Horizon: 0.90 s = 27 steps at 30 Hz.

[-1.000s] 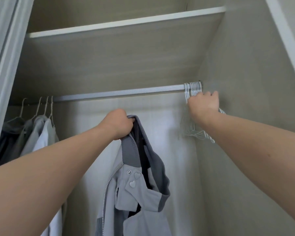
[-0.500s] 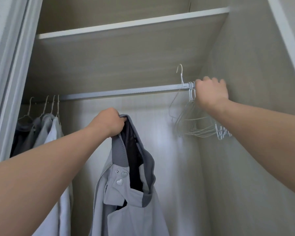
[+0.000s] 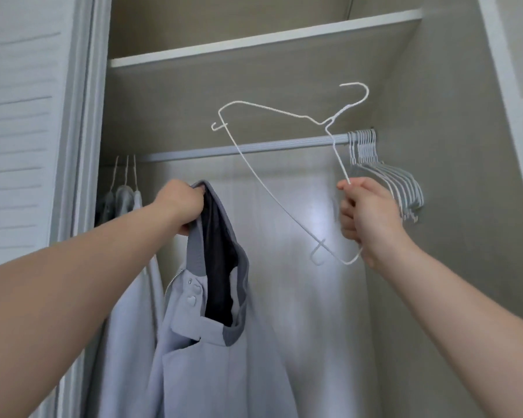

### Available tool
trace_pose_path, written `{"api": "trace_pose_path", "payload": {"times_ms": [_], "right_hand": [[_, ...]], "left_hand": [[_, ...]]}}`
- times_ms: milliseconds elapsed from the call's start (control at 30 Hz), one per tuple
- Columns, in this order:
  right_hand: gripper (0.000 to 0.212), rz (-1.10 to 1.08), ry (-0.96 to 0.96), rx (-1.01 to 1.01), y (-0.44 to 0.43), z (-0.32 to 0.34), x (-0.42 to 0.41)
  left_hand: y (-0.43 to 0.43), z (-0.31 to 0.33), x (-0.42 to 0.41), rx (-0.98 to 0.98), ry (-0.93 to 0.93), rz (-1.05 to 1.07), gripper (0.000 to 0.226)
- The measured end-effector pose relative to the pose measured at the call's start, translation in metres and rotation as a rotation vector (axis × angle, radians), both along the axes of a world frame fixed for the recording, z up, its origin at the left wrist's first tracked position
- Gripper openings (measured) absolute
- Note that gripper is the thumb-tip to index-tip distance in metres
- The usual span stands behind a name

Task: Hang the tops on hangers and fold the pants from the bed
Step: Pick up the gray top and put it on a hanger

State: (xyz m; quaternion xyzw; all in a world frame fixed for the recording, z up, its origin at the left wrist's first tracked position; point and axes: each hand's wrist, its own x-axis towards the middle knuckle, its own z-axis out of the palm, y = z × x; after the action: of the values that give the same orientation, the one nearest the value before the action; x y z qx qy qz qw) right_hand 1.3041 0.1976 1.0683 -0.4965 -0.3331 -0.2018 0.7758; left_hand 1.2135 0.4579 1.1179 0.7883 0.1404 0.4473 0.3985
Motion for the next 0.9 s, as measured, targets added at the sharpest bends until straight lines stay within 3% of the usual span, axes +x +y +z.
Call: {"api": "trace_pose_path", "payload": {"times_ms": [200, 300, 400, 467, 667, 900], "right_hand": [[0.011, 0.351, 0.148, -0.102, 0.024, -0.016, -0.043], [0.017, 0.403, 0.092, -0.113, 0.032, -0.01, -0.067], [0.022, 0.47, 0.016, -0.078, 0.039, -0.007, -0.095], [0.023, 0.519, -0.023, -0.057, 0.041, -0.002, -0.113], [0.025, 0.665, -0.079, -0.008, 0.038, 0.008, -0.164], [0.024, 0.885, -0.094, 0.027, 0.011, 0.004, -0.237]], "left_hand": [[0.007, -0.006, -0.054, -0.286, -0.194, -0.084, 0.021], [0.014, -0.004, -0.088, -0.334, -0.26, -0.081, 0.022], [0.02, 0.003, -0.127, -0.349, -0.332, -0.023, 0.008], [0.019, 0.009, -0.158, -0.366, -0.392, 0.024, 0.015], [-0.015, 0.035, -0.262, -0.351, -0.583, 0.16, 0.007], [-0.103, 0.047, -0.395, -0.303, -0.69, 0.386, 0.022]]}}
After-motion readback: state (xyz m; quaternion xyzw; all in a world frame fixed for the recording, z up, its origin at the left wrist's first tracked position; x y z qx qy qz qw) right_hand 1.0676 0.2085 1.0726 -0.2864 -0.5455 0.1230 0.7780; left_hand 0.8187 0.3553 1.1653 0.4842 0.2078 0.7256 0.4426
